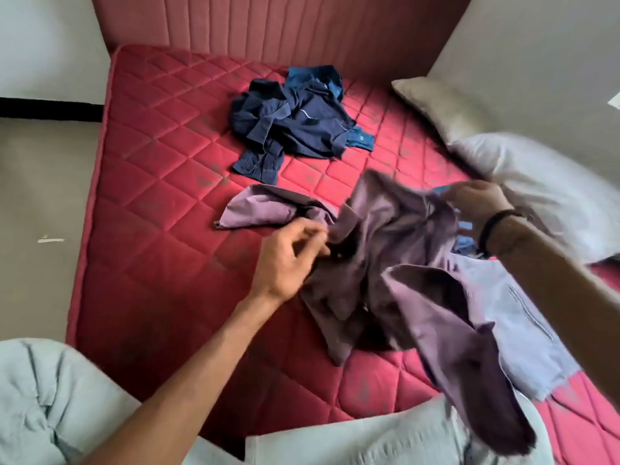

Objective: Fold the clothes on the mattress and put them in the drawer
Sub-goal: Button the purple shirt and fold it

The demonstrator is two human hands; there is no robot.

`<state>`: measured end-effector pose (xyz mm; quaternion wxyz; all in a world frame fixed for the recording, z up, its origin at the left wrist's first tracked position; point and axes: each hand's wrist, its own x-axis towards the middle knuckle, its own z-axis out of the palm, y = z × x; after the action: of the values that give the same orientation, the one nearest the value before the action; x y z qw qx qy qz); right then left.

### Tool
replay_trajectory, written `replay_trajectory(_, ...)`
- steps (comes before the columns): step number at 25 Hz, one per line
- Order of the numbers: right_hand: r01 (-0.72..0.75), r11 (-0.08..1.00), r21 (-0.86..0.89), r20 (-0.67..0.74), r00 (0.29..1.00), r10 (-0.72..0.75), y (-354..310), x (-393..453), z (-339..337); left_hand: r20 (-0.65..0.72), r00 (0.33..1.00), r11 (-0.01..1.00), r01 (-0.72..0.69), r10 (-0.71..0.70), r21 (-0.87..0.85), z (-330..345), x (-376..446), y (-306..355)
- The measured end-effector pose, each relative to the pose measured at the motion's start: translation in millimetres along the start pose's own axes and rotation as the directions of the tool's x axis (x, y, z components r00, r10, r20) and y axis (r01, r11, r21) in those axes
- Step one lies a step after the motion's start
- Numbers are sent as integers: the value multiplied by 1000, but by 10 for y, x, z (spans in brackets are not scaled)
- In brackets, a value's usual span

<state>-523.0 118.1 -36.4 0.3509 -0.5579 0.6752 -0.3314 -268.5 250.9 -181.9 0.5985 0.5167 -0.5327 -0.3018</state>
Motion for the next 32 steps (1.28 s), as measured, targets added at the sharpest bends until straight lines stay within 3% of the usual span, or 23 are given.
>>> replay_trajectory(1,66,995,-80,-73,995,-72,111,-1,86,-111,994,999,-5,0,-43,-97,75,-39)
replay_trajectory(2,159,974,-159,-57,984,-170,212,-69,195,-200,979,996,20,-36,-82,-227,157,-104)
replay_trajectory(3,302,922,-241,55,953,-298,336,-184,303,-247,965,994,67,-87,-89,-369,234,-171)
replay_trajectory(5,570,741,-354,420,805,-419,517,-548,572,-215,959,981,192,-183,22,-554,302,-350)
replay_trajectory(7,666,584,-464,634,710,-306,776,-708,796,-52,948,921,318,-314,224,-501,179,-465)
replay_trajectory(9,660,402,-635,616,746,-252,964,-684,950,137,911,846,295,-390,444,-289,-1,-504)
replay_trajectory(10,642,372,-670,592,765,-255,996,-660,983,204,892,817,251,-403,519,-184,-71,-515)
replay_trajectory(13,644,396,-655,556,765,-324,905,-573,989,300,861,714,99,-411,693,77,-240,-516)
replay_trajectory(15,645,477,-597,488,764,-422,733,-577,929,310,858,614,6,-408,789,204,-353,-515)
replay_trajectory(16,636,528,-563,428,770,-473,607,-589,878,285,873,605,14,-395,796,212,-358,-515)
replay_trajectory(18,595,614,-519,303,799,-519,305,-573,734,157,954,737,86,-254,670,87,-265,-387)
replay_trajectory(19,607,630,-484,265,788,-556,132,-571,628,24,992,832,91,-124,547,-27,-162,-282)
replay_trajectory(20,646,630,-431,278,759,-588,-47,-587,515,-150,989,912,65,-4,404,-200,-31,-159)
replay_trajectory(22,743,551,-381,445,669,-595,-417,-644,297,-444,877,965,-72,182,253,-655,221,215)
replay_trajectory(23,770,461,-442,539,638,-549,-553,-637,235,-564,804,974,-79,189,213,-951,324,311)
replay_trajectory(25,739,236,-632,569,648,-506,-690,-506,200,-819,570,997,-8,68,78,-1713,530,182)
replay_trajectory(26,691,198,-695,512,669,-539,-685,-401,180,-853,519,998,62,-57,-29,-2100,561,24)
replay_trajectory(27,641,238,-730,431,702,-567,-629,-314,161,-842,515,985,124,-164,-116,-2391,516,-84)
replay_trajectory(29,593,433,-679,343,778,-527,-446,-309,193,-831,511,932,362,-218,-22,-2453,377,-175)
replay_trajectory(30,610,496,-618,403,788,-466,-326,-374,265,-790,581,848,505,-197,161,-2317,284,-247)
replay_trajectory(31,648,502,-572,515,761,-394,-211,-487,371,-742,660,752,548,-120,366,-2122,153,-213)
replay_trajectory(32,683,483,-548,630,717,-299,-72,-632,506,-651,759,685,479,-10,549,-1930,78,-187)
